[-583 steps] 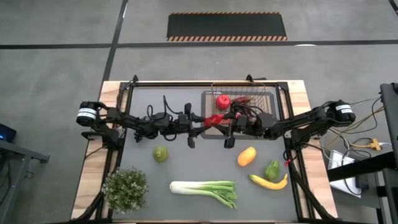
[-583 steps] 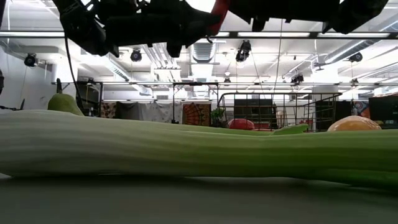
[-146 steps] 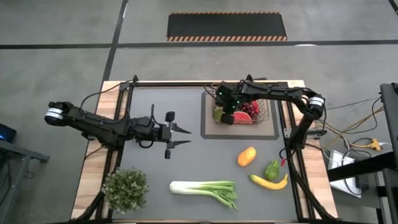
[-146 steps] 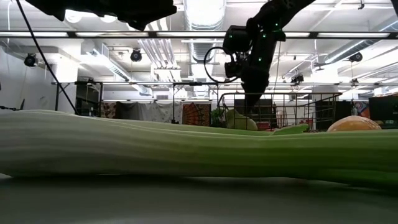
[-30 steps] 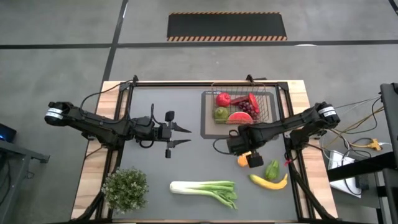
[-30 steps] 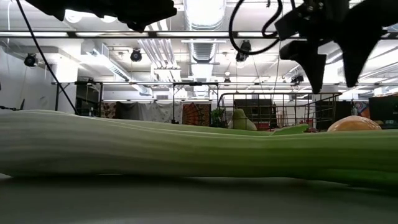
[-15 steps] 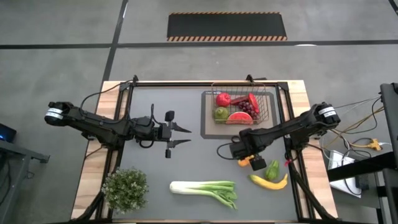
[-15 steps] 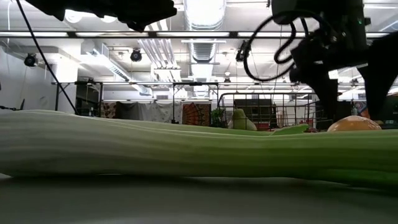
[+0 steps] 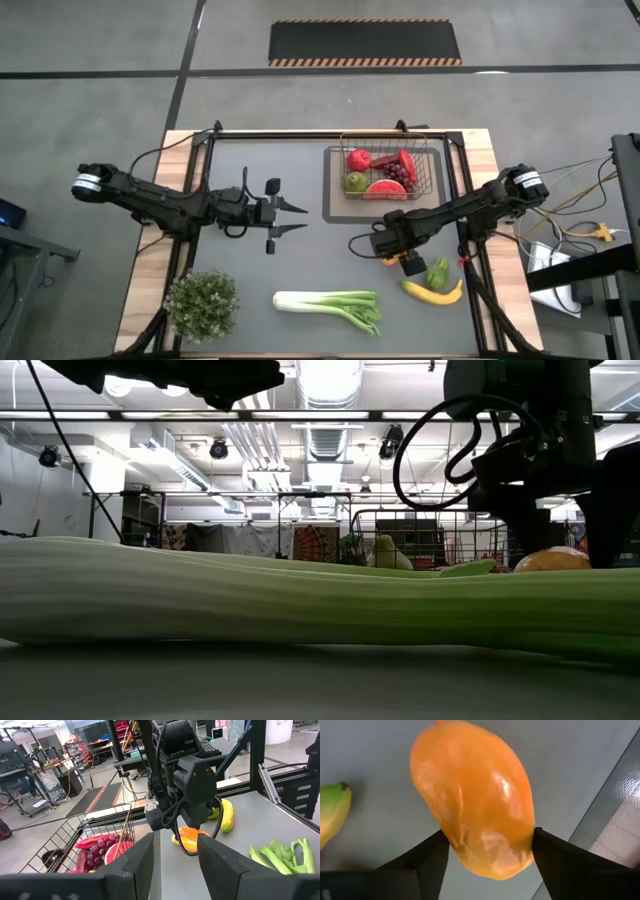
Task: Build produce basket
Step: Put the mango into the wire basket
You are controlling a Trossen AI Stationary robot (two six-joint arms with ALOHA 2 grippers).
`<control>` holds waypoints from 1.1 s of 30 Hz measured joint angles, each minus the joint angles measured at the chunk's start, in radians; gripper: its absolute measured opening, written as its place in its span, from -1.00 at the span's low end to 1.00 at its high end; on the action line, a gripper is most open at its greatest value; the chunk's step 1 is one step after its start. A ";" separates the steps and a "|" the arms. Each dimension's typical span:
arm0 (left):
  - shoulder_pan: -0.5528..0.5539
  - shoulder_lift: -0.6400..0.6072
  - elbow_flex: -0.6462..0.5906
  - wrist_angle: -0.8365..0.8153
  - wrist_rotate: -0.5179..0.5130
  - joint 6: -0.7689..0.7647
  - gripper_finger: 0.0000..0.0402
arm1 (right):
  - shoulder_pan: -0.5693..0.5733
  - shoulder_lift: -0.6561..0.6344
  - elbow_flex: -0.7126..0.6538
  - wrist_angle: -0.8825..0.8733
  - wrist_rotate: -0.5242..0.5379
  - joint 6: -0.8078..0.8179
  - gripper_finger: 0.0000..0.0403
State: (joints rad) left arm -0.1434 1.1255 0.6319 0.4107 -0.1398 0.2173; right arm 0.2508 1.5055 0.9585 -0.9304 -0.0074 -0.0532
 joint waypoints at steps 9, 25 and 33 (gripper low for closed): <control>0.000 0.000 0.000 0.000 0.000 0.000 -0.34 | 0.000 0.003 0.031 0.011 0.000 0.028 0.00; 0.000 0.000 0.000 0.000 0.000 0.000 -0.34 | -0.001 0.002 0.247 0.064 0.010 0.028 0.00; 0.000 0.000 0.000 0.000 0.000 0.000 -0.34 | -0.003 0.002 0.360 0.066 0.106 0.004 0.00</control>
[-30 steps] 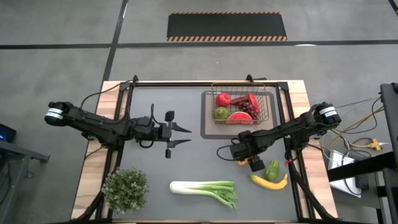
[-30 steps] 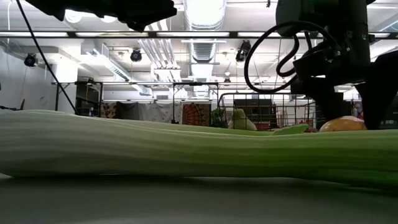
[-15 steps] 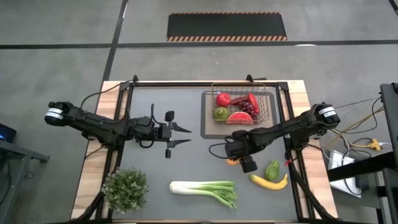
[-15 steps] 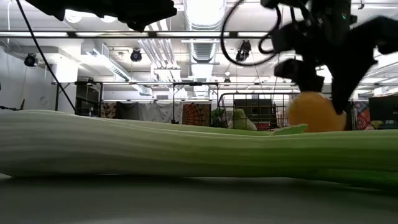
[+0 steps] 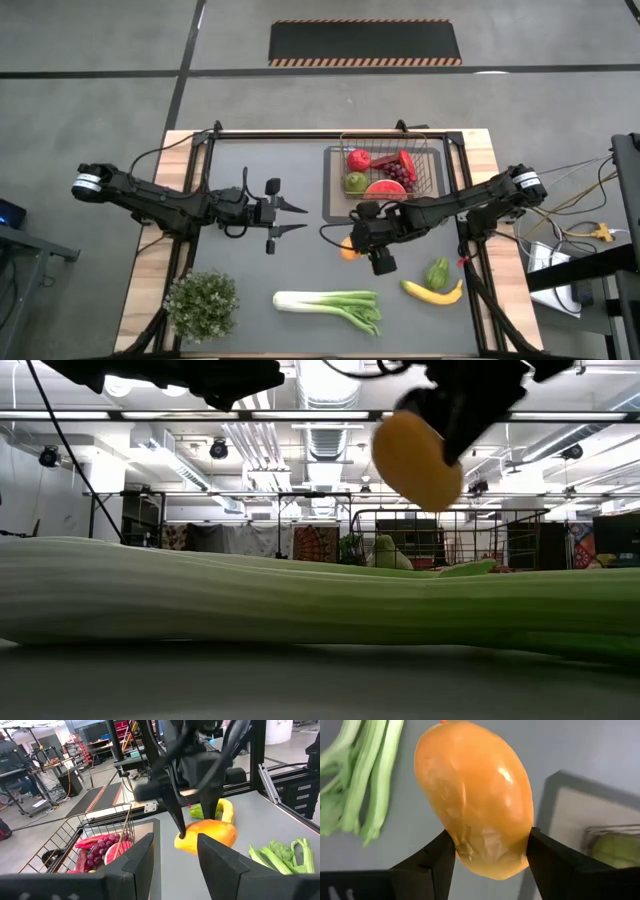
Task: Build produce basket
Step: Put the mango into the wire basket
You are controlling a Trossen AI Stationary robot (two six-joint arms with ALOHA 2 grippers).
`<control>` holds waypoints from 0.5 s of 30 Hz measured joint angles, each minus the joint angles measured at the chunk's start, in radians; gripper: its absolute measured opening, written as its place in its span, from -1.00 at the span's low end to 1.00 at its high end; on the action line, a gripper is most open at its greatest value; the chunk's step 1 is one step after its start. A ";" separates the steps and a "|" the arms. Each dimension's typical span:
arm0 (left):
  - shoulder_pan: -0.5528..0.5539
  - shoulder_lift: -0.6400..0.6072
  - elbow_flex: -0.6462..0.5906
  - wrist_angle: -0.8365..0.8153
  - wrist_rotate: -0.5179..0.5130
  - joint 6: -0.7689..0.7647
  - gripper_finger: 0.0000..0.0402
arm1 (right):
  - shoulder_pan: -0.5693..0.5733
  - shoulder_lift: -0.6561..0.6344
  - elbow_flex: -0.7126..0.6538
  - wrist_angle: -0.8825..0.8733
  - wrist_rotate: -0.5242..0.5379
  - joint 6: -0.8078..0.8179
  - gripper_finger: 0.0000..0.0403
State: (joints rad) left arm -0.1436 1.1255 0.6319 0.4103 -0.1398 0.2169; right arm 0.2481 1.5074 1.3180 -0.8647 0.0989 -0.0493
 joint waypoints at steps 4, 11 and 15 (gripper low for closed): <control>0.000 0.000 0.000 0.000 0.000 0.000 -0.34 | 0.000 0.000 0.060 -0.026 0.096 -0.020 0.00; 0.000 0.000 0.000 0.000 0.000 0.000 -0.34 | -0.015 -0.002 0.135 -0.115 0.355 -0.061 0.00; 0.000 0.000 0.000 0.000 0.000 0.005 -0.34 | -0.056 -0.006 0.159 -0.147 0.426 -0.076 0.00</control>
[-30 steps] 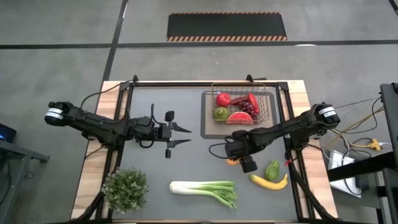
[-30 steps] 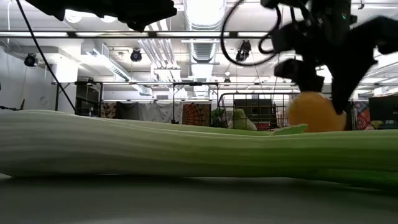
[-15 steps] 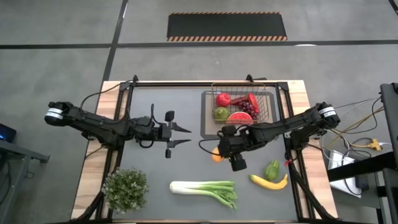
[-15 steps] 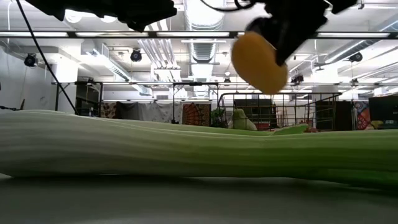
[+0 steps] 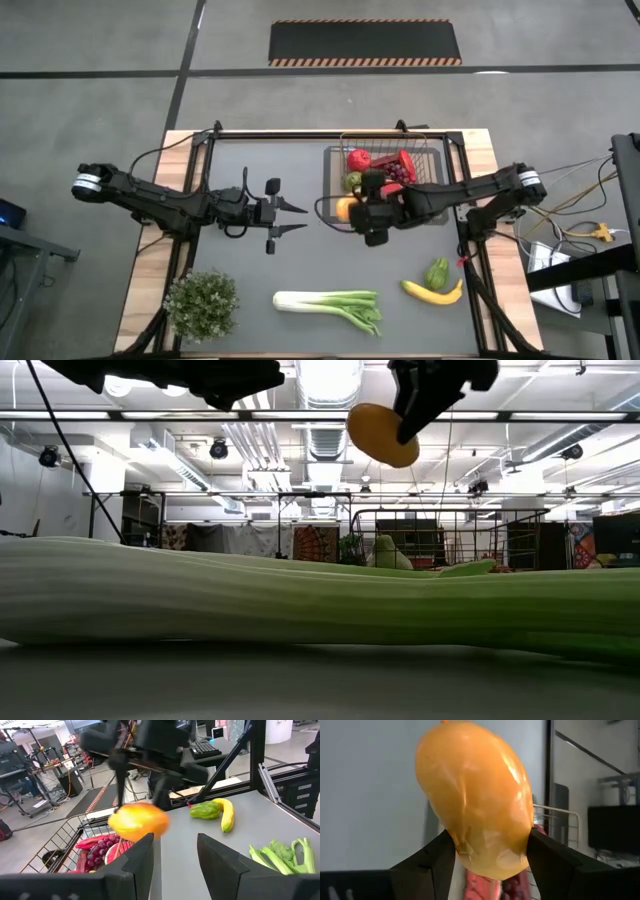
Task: Build produce basket
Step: Put the mango into the wire basket
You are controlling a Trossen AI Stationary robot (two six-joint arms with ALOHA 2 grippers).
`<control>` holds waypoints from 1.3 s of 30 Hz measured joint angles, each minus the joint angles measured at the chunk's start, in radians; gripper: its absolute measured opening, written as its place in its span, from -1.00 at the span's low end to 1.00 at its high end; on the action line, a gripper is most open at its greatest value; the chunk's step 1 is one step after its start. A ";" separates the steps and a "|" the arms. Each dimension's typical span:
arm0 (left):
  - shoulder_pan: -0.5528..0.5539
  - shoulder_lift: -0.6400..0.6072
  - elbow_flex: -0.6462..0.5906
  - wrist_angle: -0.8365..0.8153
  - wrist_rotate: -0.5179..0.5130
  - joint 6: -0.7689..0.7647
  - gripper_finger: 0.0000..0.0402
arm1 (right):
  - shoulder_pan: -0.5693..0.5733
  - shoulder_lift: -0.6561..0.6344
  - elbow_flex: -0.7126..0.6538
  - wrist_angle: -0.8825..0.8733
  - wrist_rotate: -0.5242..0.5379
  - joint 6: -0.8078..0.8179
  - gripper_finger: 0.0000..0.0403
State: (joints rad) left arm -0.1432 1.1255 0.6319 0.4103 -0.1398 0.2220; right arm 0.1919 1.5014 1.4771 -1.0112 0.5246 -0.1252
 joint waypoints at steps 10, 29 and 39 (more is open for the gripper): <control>0.000 -0.001 0.020 0.000 -0.090 0.136 -0.34 | -0.233 -0.045 0.001 -0.023 -0.001 -0.043 0.00; 0.000 -0.001 0.014 0.000 -0.235 0.259 -0.34 | -0.784 0.084 -0.008 -0.145 -0.348 -0.087 -0.02; 0.000 -0.001 0.013 0.000 -0.236 0.258 -0.34 | -0.831 0.232 -0.009 -0.143 -0.314 -0.084 -0.02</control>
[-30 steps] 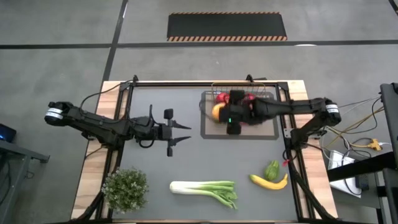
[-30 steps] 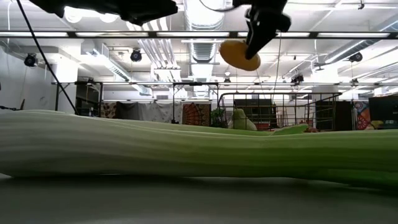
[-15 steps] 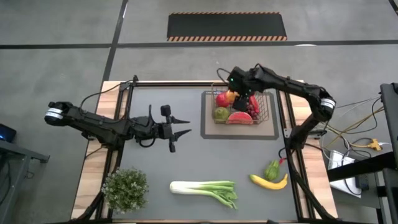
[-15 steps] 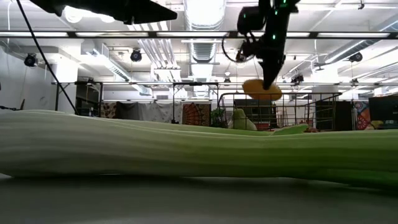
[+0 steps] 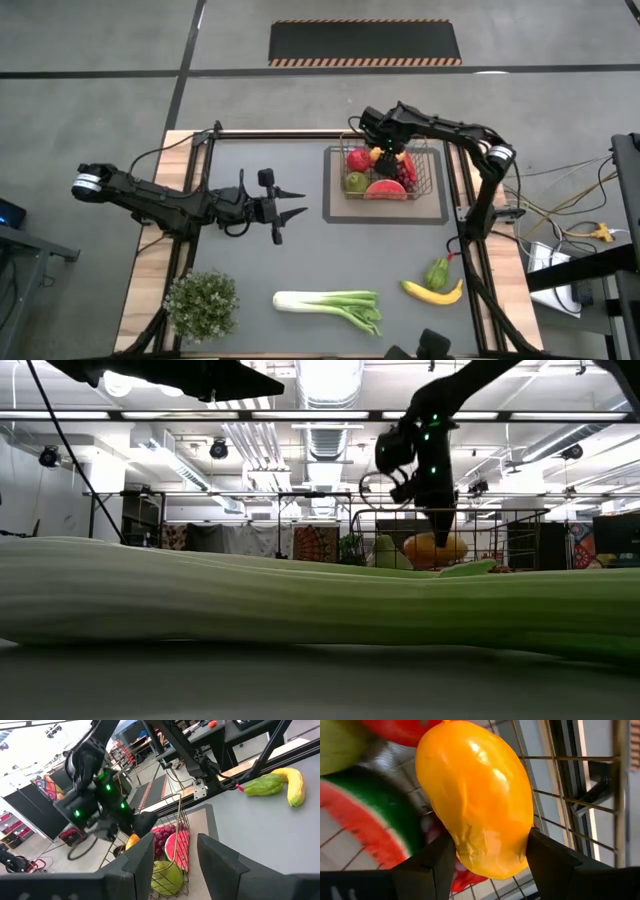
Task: Build produce basket
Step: Put the mango into the wire basket, then put the black grapes into the wire basket
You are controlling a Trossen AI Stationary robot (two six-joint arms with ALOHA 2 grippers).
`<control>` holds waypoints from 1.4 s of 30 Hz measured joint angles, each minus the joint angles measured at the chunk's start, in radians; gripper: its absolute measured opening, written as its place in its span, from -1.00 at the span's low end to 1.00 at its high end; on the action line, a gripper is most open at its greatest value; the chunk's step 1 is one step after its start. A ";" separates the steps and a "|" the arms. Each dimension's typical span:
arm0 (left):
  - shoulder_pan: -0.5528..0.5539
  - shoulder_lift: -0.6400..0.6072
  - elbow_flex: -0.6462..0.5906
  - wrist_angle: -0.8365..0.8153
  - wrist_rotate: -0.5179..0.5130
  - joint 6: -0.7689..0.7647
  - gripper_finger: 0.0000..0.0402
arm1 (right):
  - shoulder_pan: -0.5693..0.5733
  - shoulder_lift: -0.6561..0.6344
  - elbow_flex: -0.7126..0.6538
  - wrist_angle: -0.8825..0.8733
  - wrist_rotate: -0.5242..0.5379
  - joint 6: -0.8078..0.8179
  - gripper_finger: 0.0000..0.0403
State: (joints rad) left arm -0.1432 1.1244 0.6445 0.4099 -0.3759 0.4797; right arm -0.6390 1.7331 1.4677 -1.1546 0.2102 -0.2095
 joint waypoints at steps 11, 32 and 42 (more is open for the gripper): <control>0.000 0.000 0.000 0.000 0.000 -0.001 -0.34 | -0.003 0.059 0.001 0.019 0.025 0.007 0.25; 0.000 0.001 -0.011 0.001 0.000 -0.103 -0.34 | 0.009 -0.122 0.000 0.003 0.025 0.062 0.39; -0.001 0.001 -0.015 -0.050 0.004 -0.386 -0.34 | 0.235 -0.353 -0.077 0.142 0.018 0.195 0.23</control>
State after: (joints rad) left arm -0.1444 1.1252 0.6296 0.3603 -0.3724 0.0933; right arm -0.4044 1.3797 1.3906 -1.0130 0.2281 -0.0145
